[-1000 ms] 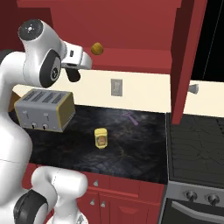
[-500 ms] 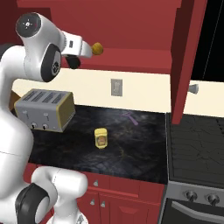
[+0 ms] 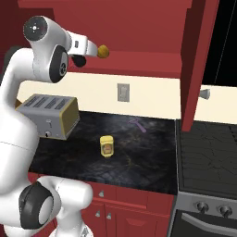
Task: Pick the mustard and shaker from the counter and place them in the cabinet.
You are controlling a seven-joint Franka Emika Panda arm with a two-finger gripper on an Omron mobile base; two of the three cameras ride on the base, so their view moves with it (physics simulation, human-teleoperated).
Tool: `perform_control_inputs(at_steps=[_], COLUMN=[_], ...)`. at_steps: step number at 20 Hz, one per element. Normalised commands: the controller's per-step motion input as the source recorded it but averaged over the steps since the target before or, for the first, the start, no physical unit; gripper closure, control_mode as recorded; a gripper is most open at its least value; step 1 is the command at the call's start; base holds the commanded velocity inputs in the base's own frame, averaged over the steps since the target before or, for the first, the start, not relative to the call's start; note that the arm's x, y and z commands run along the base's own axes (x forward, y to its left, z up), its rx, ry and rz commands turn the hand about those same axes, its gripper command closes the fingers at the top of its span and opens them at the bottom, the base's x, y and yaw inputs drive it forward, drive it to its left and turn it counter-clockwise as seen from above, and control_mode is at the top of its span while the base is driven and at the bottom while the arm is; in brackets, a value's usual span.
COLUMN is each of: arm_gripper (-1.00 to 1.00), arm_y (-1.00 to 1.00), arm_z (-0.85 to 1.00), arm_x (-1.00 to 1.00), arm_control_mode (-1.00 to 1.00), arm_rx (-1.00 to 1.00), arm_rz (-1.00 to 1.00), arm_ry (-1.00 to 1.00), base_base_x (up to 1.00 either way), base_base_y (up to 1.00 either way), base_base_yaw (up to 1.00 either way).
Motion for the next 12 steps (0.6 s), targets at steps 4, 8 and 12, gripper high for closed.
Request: perform_control_inputs(at_steps=[4, 8, 12], arm_gripper=[1.00, 1.00, 1.00], arm_y=[0.01, 0.04, 0.09], arm_z=[0.00, 0.00, 0.00], arm_x=[0.15, 0.14, 0.24], arm_control_mode=[-1.00, -1.00, -1.00], arm_rx=[0.00, 0.00, 0.00], arm_rz=[0.00, 0.00, 0.00], arm_ry=[0.00, 0.03, 0.05], base_base_x=[0.00, 0.00, 0.00], base_base_y=[0.00, 0.00, 0.00], base_base_yaw=[0.00, 0.00, 0.00])
